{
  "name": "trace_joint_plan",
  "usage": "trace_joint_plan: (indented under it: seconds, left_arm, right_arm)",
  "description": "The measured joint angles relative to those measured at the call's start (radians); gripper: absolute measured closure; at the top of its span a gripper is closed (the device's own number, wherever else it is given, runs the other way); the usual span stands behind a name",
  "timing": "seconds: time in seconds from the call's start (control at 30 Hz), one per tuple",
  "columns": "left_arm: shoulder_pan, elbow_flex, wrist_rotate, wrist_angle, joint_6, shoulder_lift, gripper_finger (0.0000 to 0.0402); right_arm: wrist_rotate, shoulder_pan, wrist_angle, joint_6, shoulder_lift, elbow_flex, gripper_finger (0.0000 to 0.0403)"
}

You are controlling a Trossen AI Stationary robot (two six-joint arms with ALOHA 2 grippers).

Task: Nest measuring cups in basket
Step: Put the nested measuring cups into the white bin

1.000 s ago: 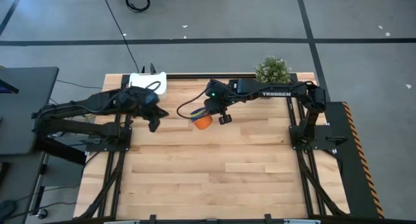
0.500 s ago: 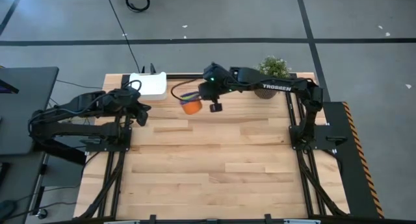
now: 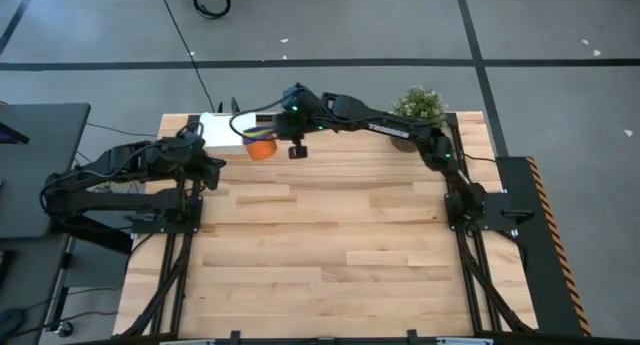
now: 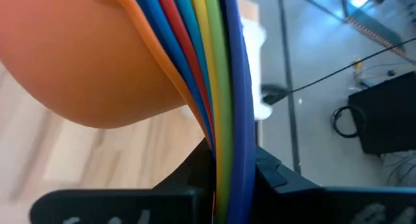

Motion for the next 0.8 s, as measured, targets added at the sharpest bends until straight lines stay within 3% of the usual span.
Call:
trace_joint_plan:
  seconds: [0.1,0.3,0.8]
  left_arm:
    - [0.0,0.0,-0.043,-0.004,-0.011,-0.036,0.0388]
    - [0.0,0.0,-0.151,-0.065,-0.057,-0.071,0.0388]
    - [0.0,0.0,-0.163,-0.078,-0.051,-0.063,0.0388]
  right_arm:
    - [-0.013,-0.013,0.087,-0.027,0.025,-0.008,0.035]
    - [-0.05,-0.032,0.098,-0.035,0.054,0.001,0.035]
    - [-0.05,-0.042,0.115,-0.049,0.057,0.0,0.035]
